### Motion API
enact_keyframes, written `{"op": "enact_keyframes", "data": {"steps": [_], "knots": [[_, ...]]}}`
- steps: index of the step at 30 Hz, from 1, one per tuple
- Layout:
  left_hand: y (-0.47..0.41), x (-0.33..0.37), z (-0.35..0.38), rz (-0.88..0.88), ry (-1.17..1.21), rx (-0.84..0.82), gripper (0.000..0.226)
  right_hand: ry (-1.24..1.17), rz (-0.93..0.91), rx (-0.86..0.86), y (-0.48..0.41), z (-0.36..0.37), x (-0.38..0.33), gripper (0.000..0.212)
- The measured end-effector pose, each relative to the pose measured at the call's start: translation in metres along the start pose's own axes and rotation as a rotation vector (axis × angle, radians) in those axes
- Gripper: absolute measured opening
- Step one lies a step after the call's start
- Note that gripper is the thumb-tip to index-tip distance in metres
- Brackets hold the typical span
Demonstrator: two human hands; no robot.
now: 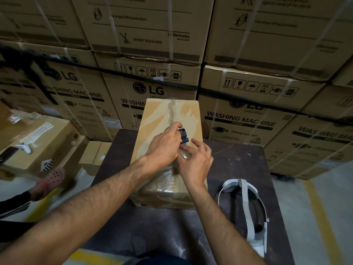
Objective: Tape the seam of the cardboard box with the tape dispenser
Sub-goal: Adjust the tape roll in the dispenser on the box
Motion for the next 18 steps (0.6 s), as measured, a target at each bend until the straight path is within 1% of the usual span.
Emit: {"op": "enact_keyframes", "data": {"steps": [3,8,12,18], "knots": [[0.0001,0.0004,-0.0013,-0.024,0.008,-0.011,0.032,0.009,-0.065,0.067,0.0015,-0.0006,-0.0034,0.016],[0.0025,0.0002,-0.0040,-0.067,0.024,-0.060,0.032,-0.024,-0.125,0.066,0.0023,0.0018,-0.0067,0.011],[0.0046,-0.0001,-0.0057,-0.031,-0.024,-0.080,0.032,-0.066,-0.154,0.066,0.0044,0.0039,-0.0073,0.012],[0.0056,-0.0026,-0.0019,0.011,-0.079,-0.080,0.027,-0.053,-0.217,0.067,0.0088,0.0070,-0.0096,0.010]]}}
Point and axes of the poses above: each hand's wrist, its own y-axis away from the middle knuckle, its own z-axis out of the palm, x = y × z, the point moved 8 cm from there along -y, towards the middle knuckle, and after that the axes turned 7 degrees about z, right-handed, at the moved point
